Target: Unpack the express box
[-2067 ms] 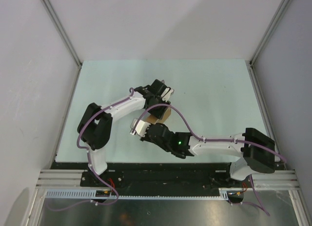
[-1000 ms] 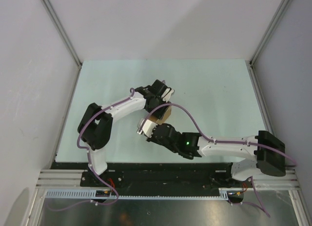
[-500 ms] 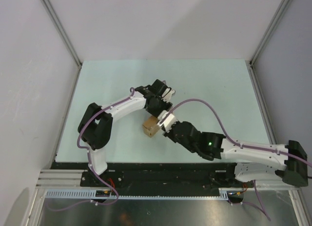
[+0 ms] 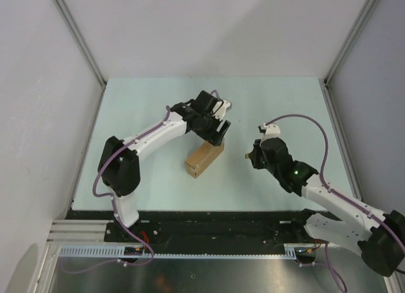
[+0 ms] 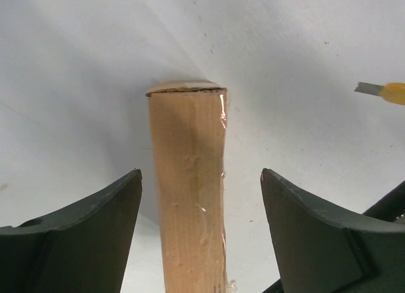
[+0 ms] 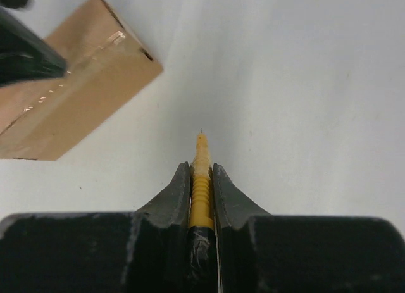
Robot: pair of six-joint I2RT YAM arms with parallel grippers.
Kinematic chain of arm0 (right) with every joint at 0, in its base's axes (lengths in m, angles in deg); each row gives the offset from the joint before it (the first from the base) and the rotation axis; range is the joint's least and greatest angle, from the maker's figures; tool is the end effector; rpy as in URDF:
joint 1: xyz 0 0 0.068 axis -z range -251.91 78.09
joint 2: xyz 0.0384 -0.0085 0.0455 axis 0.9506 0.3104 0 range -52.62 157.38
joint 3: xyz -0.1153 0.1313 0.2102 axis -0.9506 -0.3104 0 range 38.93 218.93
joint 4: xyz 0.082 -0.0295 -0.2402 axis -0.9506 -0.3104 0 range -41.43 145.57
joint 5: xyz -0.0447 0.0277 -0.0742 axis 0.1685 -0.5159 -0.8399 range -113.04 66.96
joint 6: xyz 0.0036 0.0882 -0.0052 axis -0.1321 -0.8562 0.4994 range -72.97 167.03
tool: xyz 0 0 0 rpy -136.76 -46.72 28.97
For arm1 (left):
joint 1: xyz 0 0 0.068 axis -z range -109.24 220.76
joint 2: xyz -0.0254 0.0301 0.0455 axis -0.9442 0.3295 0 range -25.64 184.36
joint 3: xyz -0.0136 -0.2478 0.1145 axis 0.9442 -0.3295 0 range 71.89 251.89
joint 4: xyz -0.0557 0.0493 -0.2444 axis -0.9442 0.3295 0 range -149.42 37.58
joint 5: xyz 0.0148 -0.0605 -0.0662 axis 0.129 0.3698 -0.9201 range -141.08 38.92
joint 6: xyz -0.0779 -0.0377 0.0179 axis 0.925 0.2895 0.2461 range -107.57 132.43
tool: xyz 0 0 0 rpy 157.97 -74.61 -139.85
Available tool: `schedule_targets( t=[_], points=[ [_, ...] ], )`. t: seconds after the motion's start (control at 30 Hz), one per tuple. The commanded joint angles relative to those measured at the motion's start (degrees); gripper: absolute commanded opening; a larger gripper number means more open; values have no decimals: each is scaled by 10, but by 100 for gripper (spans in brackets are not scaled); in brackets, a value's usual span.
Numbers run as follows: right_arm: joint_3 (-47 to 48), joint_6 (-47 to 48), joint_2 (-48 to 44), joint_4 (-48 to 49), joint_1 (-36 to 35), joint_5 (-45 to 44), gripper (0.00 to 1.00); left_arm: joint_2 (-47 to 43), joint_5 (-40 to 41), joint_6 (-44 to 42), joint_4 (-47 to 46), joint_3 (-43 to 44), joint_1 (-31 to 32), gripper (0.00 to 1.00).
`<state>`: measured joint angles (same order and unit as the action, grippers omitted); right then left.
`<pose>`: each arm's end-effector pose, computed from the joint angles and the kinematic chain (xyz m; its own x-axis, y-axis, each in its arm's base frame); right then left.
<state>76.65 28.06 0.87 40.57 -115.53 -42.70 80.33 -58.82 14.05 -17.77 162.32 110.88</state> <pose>0.1890 0.1435 0.2432 -0.4935 -0.0475 -0.8685 -0.2961 0.9481 0.1163 0.3152 -0.2794 0.2340 -0.6621 0.5212 -0.5385 0.6759 0.7257 -0.1286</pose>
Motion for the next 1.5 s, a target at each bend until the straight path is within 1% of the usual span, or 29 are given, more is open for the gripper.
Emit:
schedule_targets(
  t=[0.0, 0.03, 0.07, 0.1, 0.13, 0.17, 0.2, 0.27, 0.37, 0.4, 0.47, 0.53, 0.57, 0.6, 0.63, 0.67, 0.7, 0.77, 0.8, 0.87, 0.9, 1.03, 1.13, 1.2, 1.3, 1.33, 1.37, 1.43, 1.47],
  points=[
    [-4, -98, 42, -20, 88, 125, 0, -50, 66, 8, -7, 23, -1, 81],
    [-5, -105, 56, -18, 103, 139, 0, -55, 134, 22, -10, 20, -2, 82],
    [-7, -111, 65, -14, 122, 169, 0, -59, 161, 28, -14, 18, -2, 84],
    [-10, -116, 72, -12, 156, 187, 0, -69, 188, 35, -16, 11, -5, 85],
    [-11, -125, 92, -10, 176, 191, 0, -74, 207, 48, -17, 6, -7, 87],
    [-12, -128, 100, -12, 191, 220, 0, -81, 228, 53, -25, 2, -10, 89],
    [-13, -130, 107, -14, 218, 226, 0, -95, 235, 58, -30, -10, -17, 90],
    [-13, -129, 121, -18, 236, 229, 1, -110, 246, 72, -43, -24, -25, 96],
    [-14, -128, 129, -20, 259, 220, 15, -135, 241, 84, -59, -46, -41, 100],
    [-13, -127, 133, -21, 264, 218, 23, -140, 235, 85, -62, -54, -47, 100],
    [-13, -130, 144, -29, 285, 223, 28, -149, 244, 87, -63, -58, -51, 100],
    [-13, -130, 158, -41, 294, 217, 36, -153, 260, 81, -65, -65, -52, 100],
    [-13, -132, 158, -45, 299, 199, 40, -156, 264, 79, -64, -65, -52, 100],
    [-12, -132, 151, -49, 299, 179, 46, -157, 265, 77, -64, -68, -52, 99],
    [-11, -134, 144, -61, 298, 160, 51, -159, 266, 73, -65, -68, -52, 99],
    [-10, -136, 132, -65, 292, 117, 55, -163, 267, 72, -64, -69, -54, 99],
    [-9, -139, 105, -70, 287, 91, 61, -164, 267, 72, -64, -72, -54, 99],
    [-8, -139, 74, -72, 275, 31, 67, -169, 265, 72, -65, -76, -57, 99],
    [-5, -143, 62, -74, 275, 14, 71, -172, 259, 72, -65, -82, -58, 99],
    [1, -144, 37, -82, 274, -19, 76, -179, 252, 72, -68, -86, -61, 98],
    [11, -146, 34, -85, 273, -29, 83, -180, 255, 72, -70, -90, -61, 98],
    [37, -140, 53, -106, 250, -77, 100, -184, 267, 64, -73, -93, -61, 98],
    [61, -135, 71, -113, 217, -113, 100, -187, 270, 60, -74, -95, -62, 98],
    [72, -129, 86, -106, 202, -118, 100, -188, 261, 58, -74, -97, -63, 98],
    [84, -107, 107, -66, 145, -109, 100, -187, 218, 47, -76, -102, -63, 97],
    [86, -100, 113, -52, 115, -100, 100, -186, 203, 43, -77, -103, -63, 96],
    [87, -85, 128, -36, 101, -83, 99, -186, 178, 39, -78, -107, -63, 96],
    [89, -94, 145, -8, 67, -65, 97, -187, 152, 30, -82, -112, -63, 94],
    [89, -113, 153, 0, 63, -52, 97, -187, 143, 29, -82, -117, -63, 94]
  ],
)
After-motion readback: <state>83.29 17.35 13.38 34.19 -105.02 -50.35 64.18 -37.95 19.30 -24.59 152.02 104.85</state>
